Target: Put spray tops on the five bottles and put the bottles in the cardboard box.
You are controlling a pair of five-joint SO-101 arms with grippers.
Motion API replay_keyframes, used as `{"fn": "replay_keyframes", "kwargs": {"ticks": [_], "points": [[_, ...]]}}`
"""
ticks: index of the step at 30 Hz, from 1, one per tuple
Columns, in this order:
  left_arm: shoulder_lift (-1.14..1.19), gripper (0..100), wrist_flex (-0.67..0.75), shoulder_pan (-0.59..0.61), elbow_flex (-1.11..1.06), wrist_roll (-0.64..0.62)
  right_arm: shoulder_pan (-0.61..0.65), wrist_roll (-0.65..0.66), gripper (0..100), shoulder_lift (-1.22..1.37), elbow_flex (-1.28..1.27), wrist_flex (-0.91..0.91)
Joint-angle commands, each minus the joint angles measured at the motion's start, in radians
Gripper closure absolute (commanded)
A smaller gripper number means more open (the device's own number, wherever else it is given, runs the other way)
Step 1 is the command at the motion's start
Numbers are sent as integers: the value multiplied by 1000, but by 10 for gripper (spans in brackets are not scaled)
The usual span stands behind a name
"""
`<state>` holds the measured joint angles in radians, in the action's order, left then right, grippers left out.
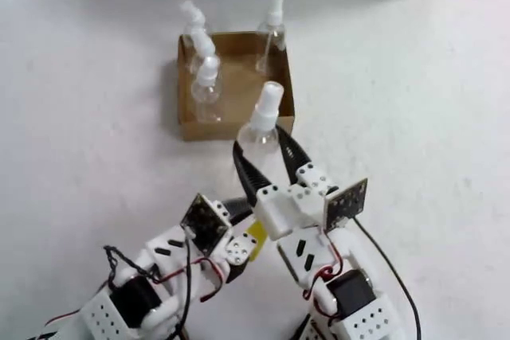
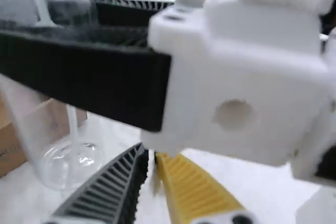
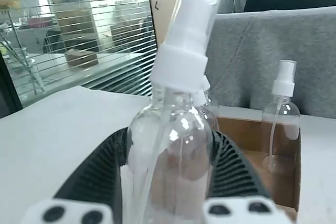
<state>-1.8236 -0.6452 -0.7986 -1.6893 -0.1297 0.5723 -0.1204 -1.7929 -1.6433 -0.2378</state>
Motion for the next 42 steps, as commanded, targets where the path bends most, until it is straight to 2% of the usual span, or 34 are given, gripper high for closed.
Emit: {"fn": "replay_keyframes", "kwargs": {"ticks": [1, 5, 8, 15, 23, 25, 27, 30, 35, 38, 42], "points": [[-5, 980, 31, 38, -2, 12, 15, -9, 984, -5, 58, -19], [-5, 980, 63, 186, -3, 11, 15, -9, 984, -5, 58, -19], [-4, 980, 48, 246, -3, 11, 16, -9, 984, -5, 58, -19], [-4, 980, 21, 248, -3, 11, 44, -9, 984, -7, 58, -58], [-4, 980, 2, 251, -3, 14, -28, -9, 984, -7, 58, -50], [-4, 980, -32, 271, 2, 57, -35, -6, 984, -7, 58, -50], [-5, 980, -66, 318, 5, 114, -35, -3, 984, -7, 58, -50], [-5, 980, -112, 453, 2, 166, -41, -2, 984, -7, 58, -50], [-5, 980, -135, 699, -3, 209, -153, -2, 984, -5, 92, -45], [-5, 980, -140, 763, -3, 207, -225, -2, 984, -4, 112, -44], [-5, 980, -183, 783, -3, 207, -245, 0, 984, -4, 115, -5]]}}
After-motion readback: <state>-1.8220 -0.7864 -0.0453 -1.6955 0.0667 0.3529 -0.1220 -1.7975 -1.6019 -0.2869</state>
